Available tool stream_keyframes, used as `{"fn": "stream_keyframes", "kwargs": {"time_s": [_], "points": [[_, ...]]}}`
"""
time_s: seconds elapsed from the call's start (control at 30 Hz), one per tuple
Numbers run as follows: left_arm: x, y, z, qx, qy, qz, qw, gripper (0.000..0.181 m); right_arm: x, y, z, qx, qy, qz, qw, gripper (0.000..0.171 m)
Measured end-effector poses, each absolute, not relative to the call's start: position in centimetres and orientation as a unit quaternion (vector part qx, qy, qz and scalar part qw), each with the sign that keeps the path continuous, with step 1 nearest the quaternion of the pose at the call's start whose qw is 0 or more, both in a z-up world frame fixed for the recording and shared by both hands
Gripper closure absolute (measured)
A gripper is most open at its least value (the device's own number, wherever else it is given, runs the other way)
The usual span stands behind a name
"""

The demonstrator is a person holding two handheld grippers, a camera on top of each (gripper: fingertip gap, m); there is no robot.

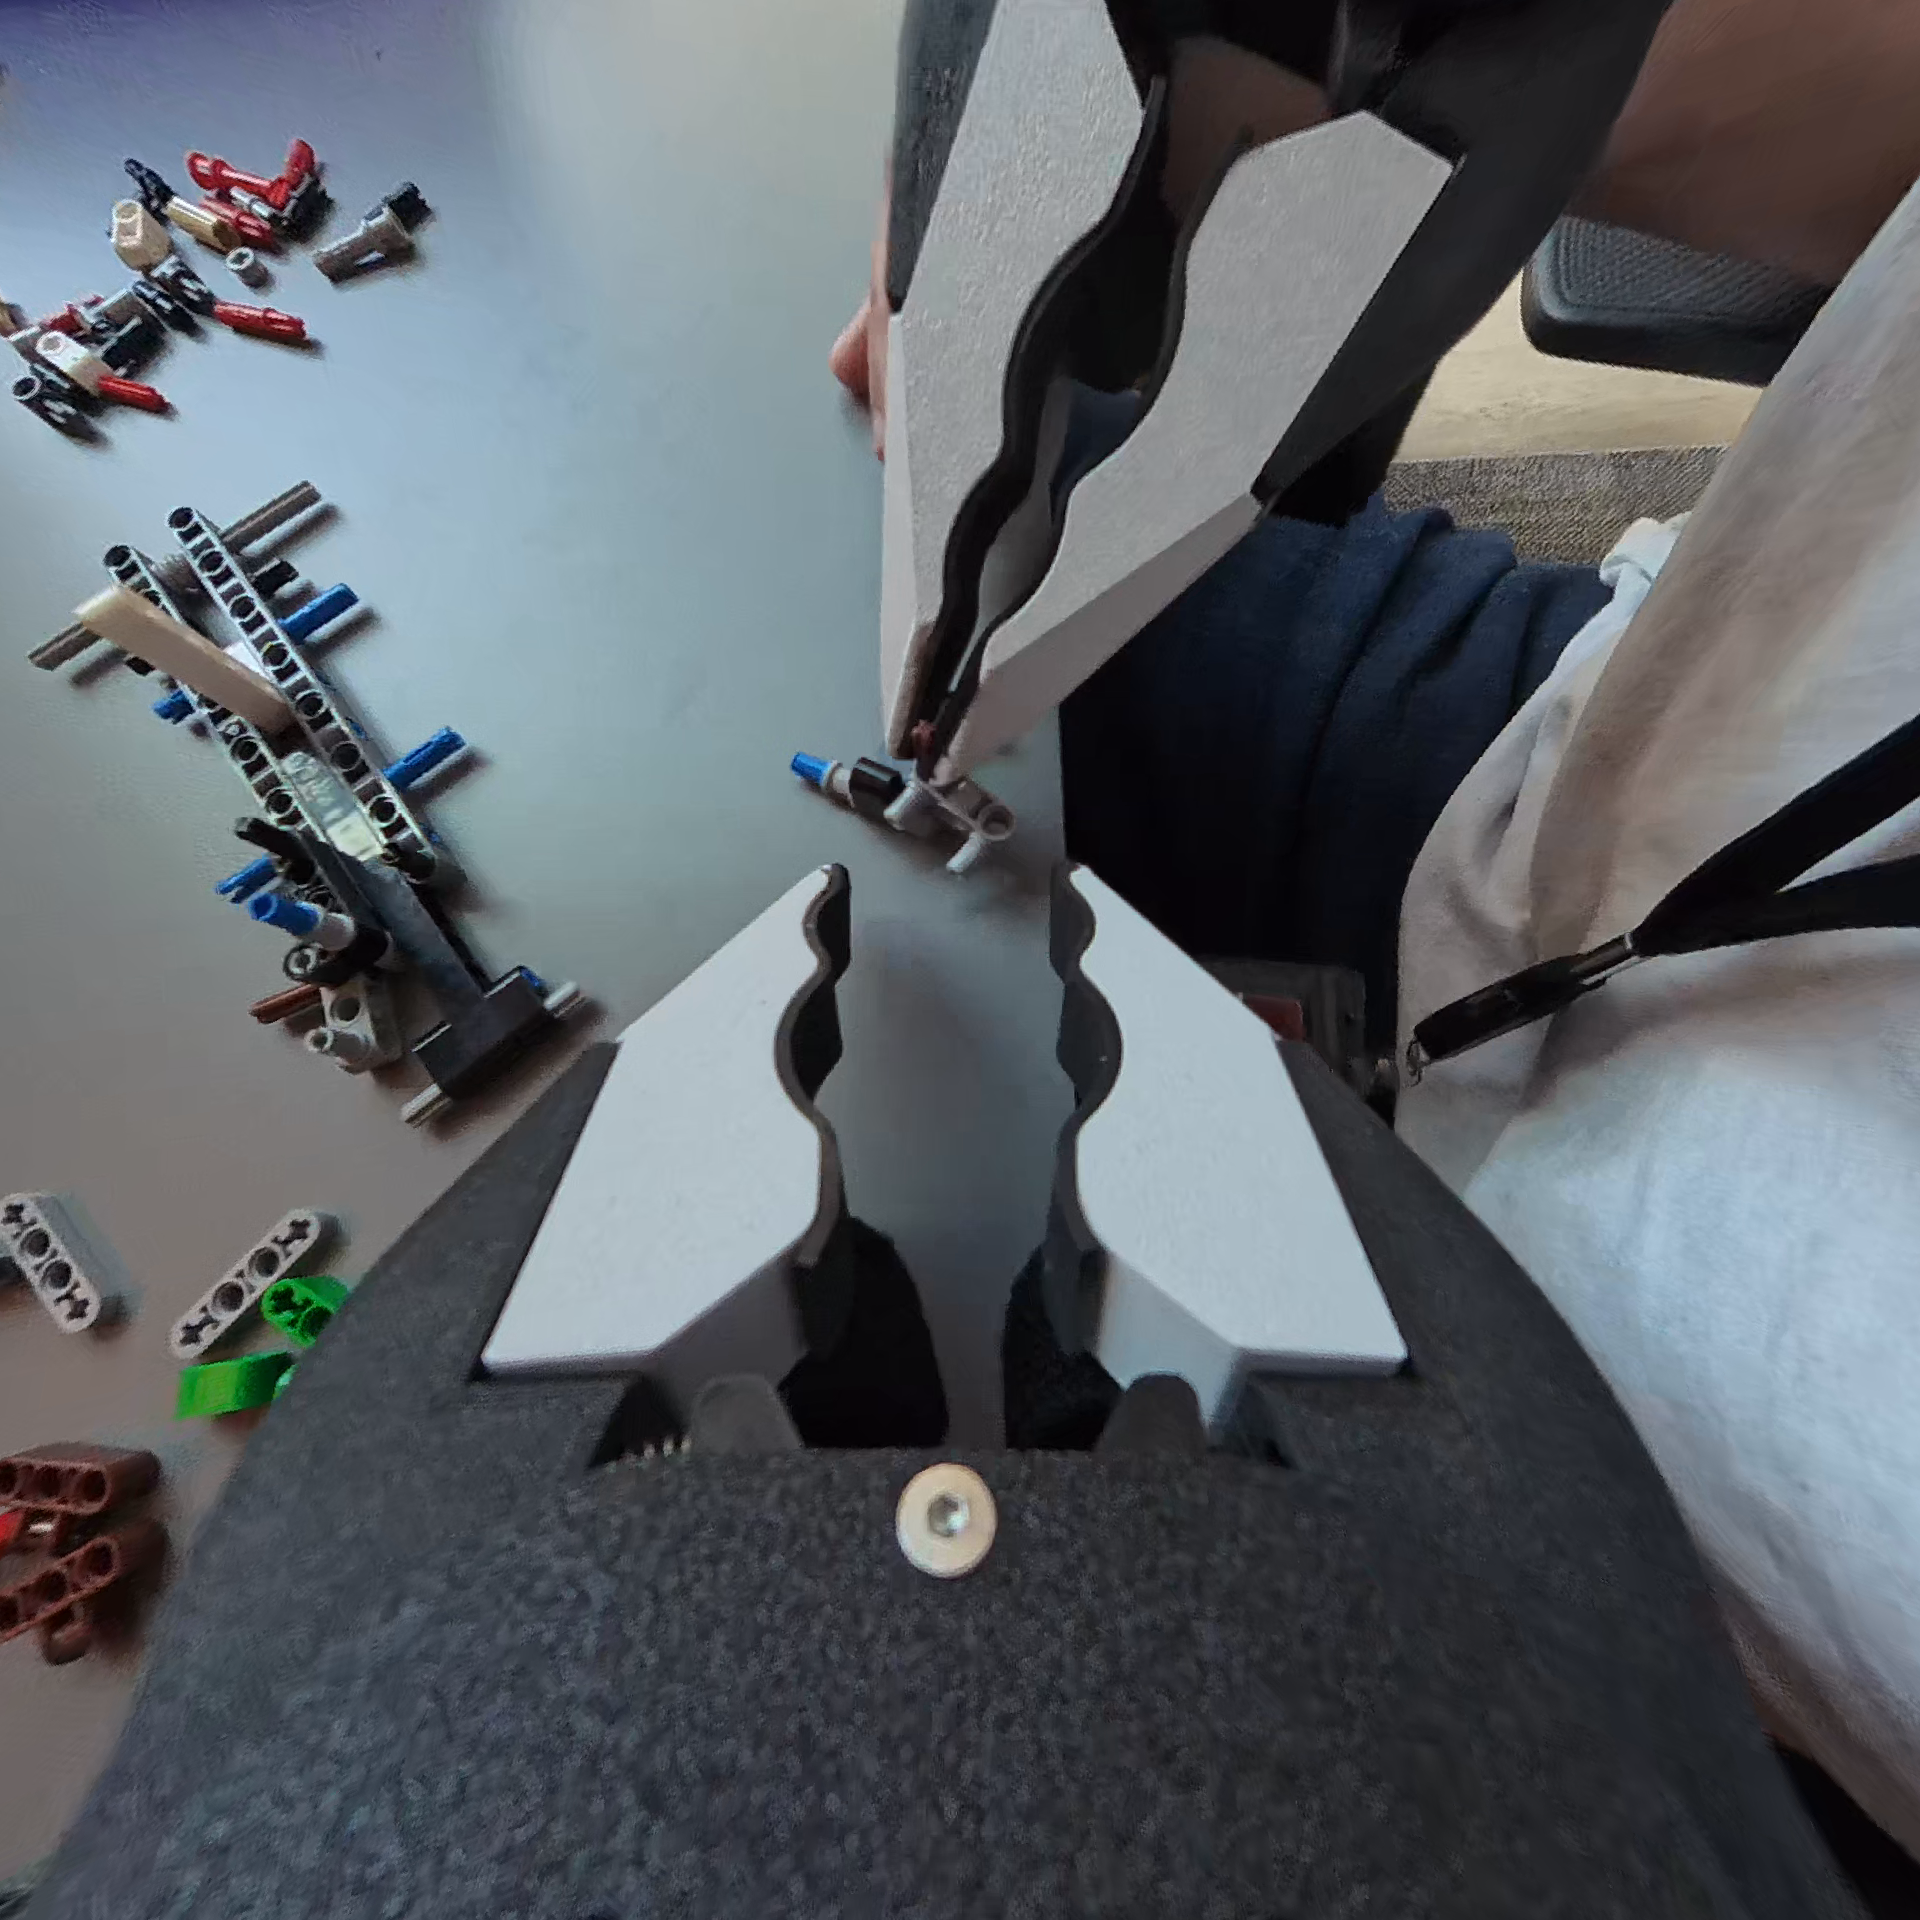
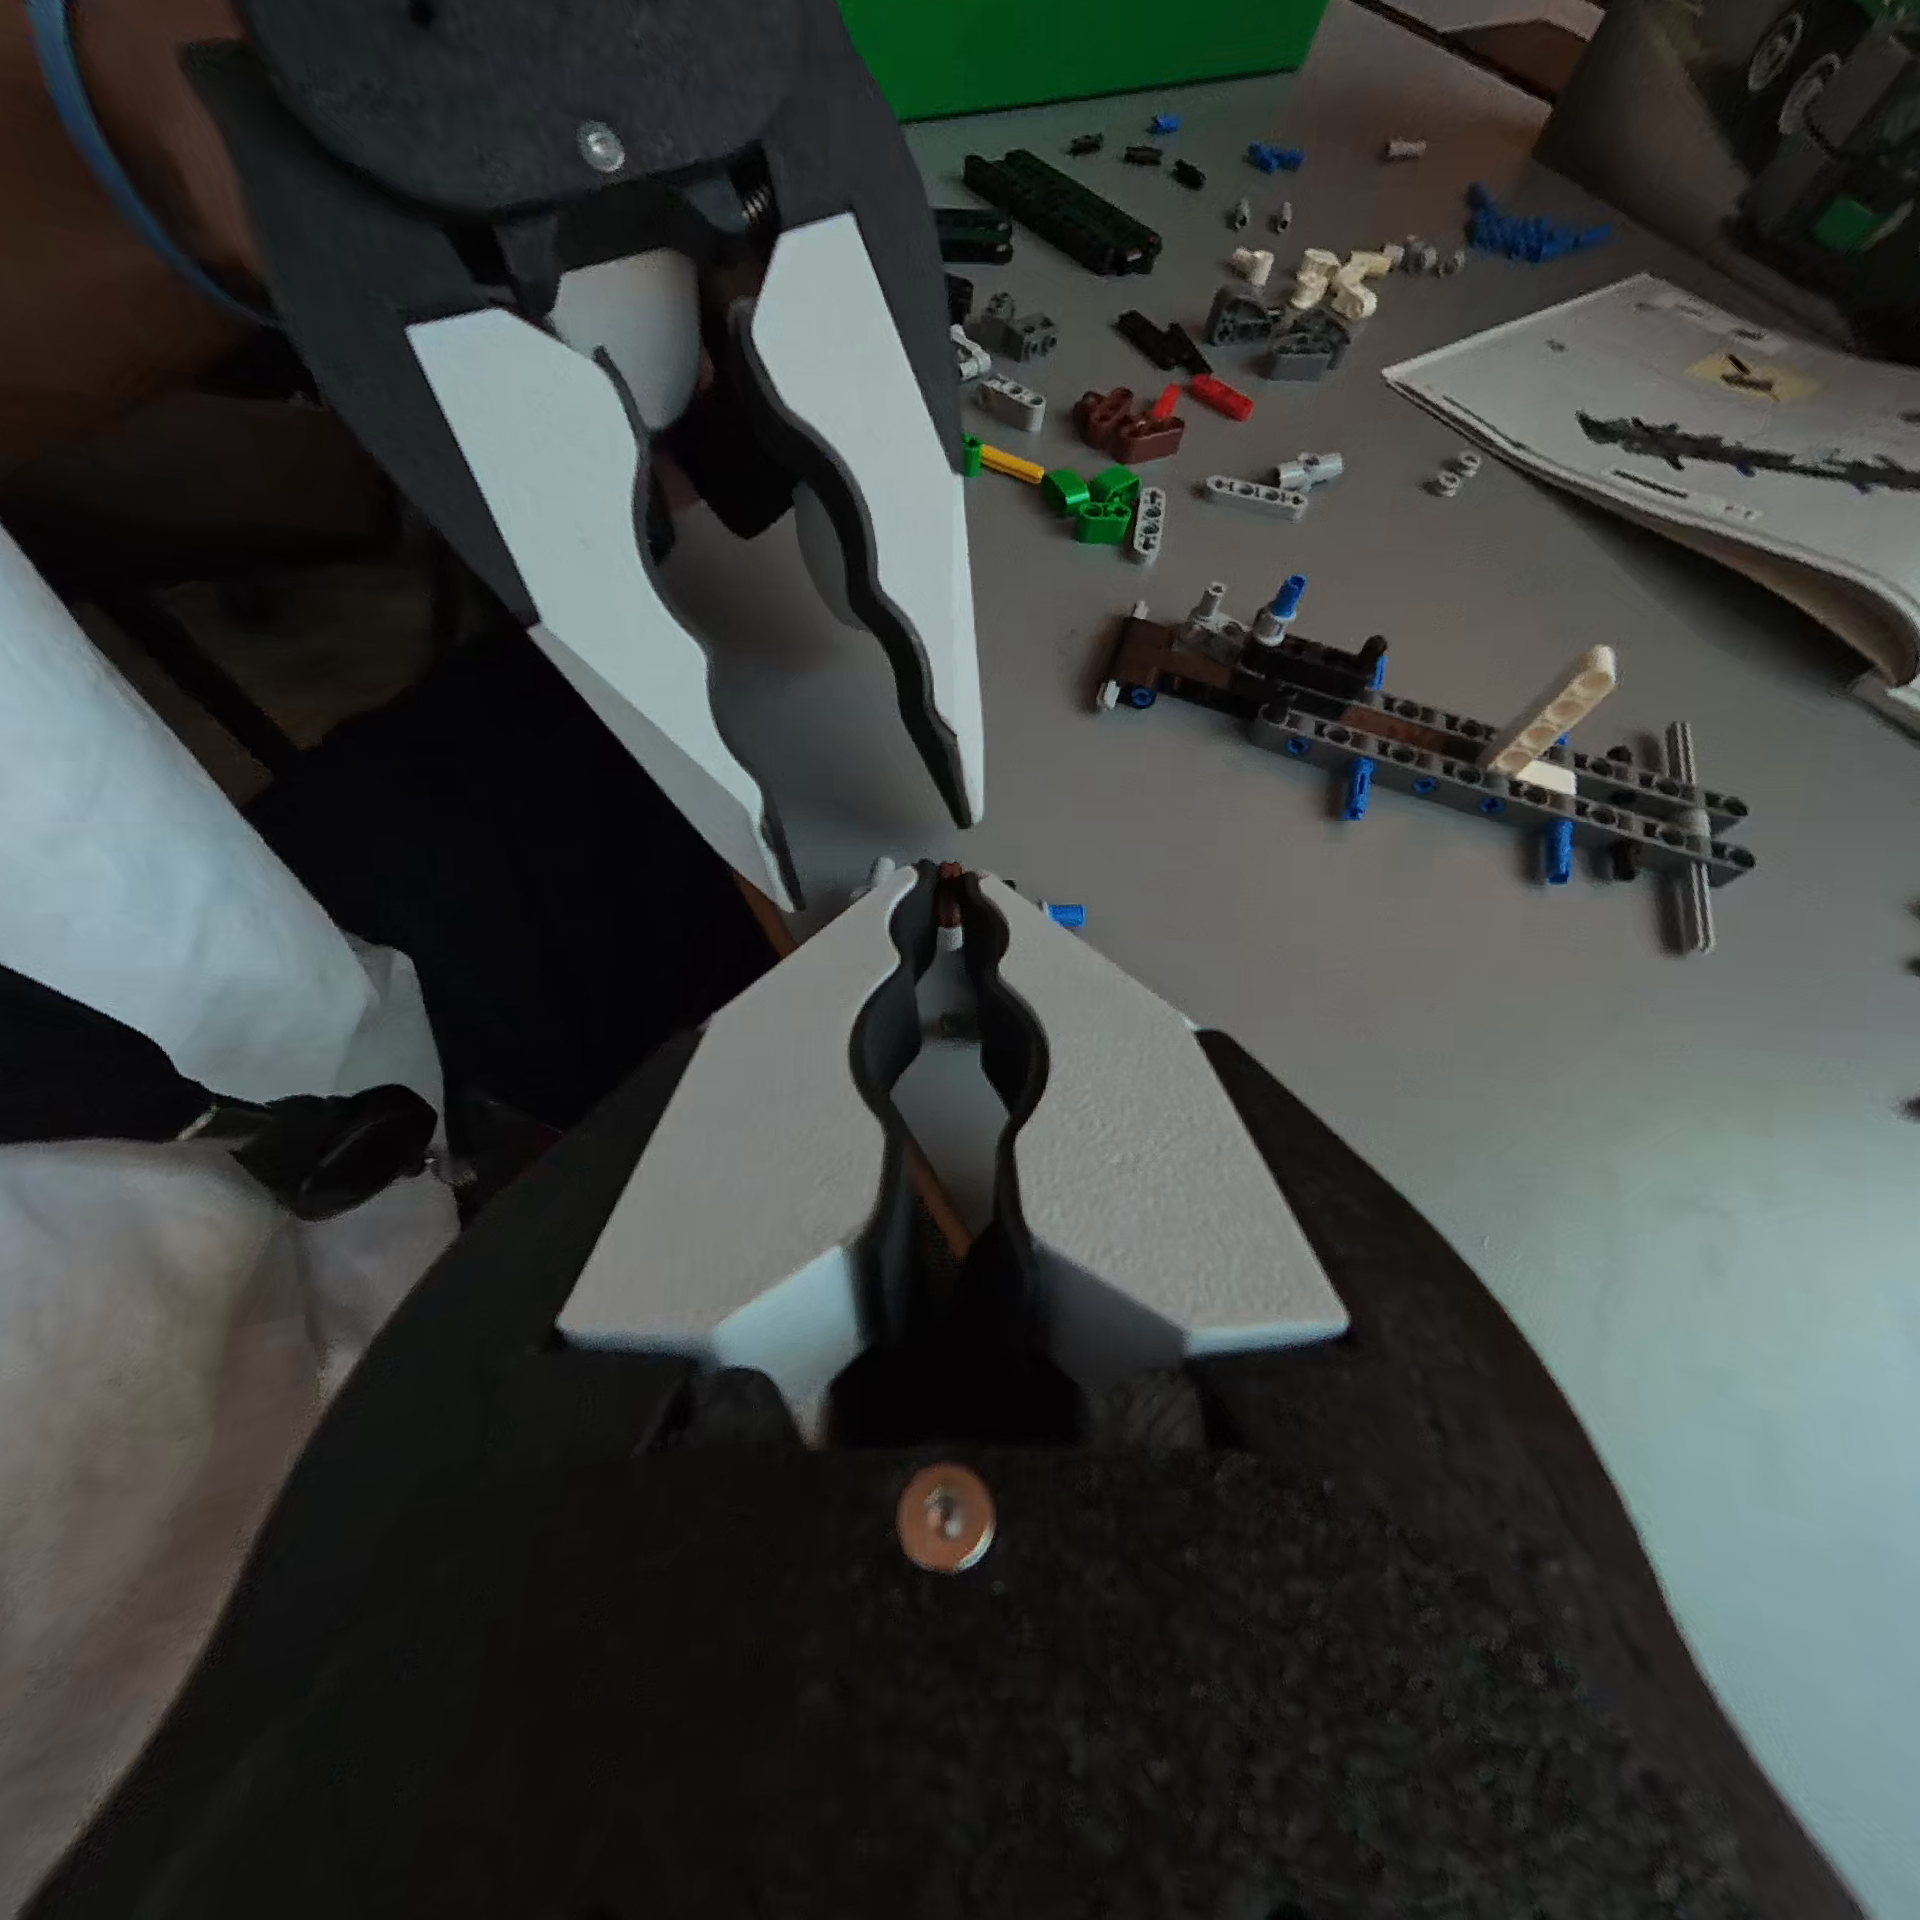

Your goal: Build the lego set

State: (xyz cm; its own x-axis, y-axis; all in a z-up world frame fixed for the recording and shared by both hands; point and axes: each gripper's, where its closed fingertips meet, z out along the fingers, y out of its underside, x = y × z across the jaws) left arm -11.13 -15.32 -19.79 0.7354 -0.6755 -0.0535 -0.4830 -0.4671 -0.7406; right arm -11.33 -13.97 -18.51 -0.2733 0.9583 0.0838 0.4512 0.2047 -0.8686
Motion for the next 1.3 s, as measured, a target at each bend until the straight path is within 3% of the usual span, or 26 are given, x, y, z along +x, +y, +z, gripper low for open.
{"fn": "stream_keyframes", "kwargs": {"time_s": [0.3, 0.53, 0.73, 1.03, 1.3], "points": [[-10.8, -14.9, -18.8, -0.867, 0.239, -0.138, 0.414, 0.127, -11.5, -14.8, -17.9, -0.545, -0.653, 0.411, 0.329, 0.170], [-11.2, -15.7, -20.1, -0.871, 0.271, -0.107, 0.396, 0.153, -11.5, -14.6, -17.6, -0.549, -0.641, 0.420, 0.334, 0.170], [-12.4, -15.4, -20.0, -0.872, 0.285, -0.068, 0.393, 0.165, -11.4, -14.7, -18.2, -0.551, -0.647, 0.409, 0.332, 0.170], [-11.9, -15.7, -20.1, -0.860, 0.329, -0.063, 0.386, 0.141, -11.4, -15.3, -18.3, -0.542, -0.655, 0.414, 0.327, 0.171], [-11.1, -15.4, -20.3, -0.824, 0.425, -0.090, 0.365, 0.135, -11.2, -15.6, -18.4, -0.482, -0.711, 0.404, 0.315, 0.171]]}}
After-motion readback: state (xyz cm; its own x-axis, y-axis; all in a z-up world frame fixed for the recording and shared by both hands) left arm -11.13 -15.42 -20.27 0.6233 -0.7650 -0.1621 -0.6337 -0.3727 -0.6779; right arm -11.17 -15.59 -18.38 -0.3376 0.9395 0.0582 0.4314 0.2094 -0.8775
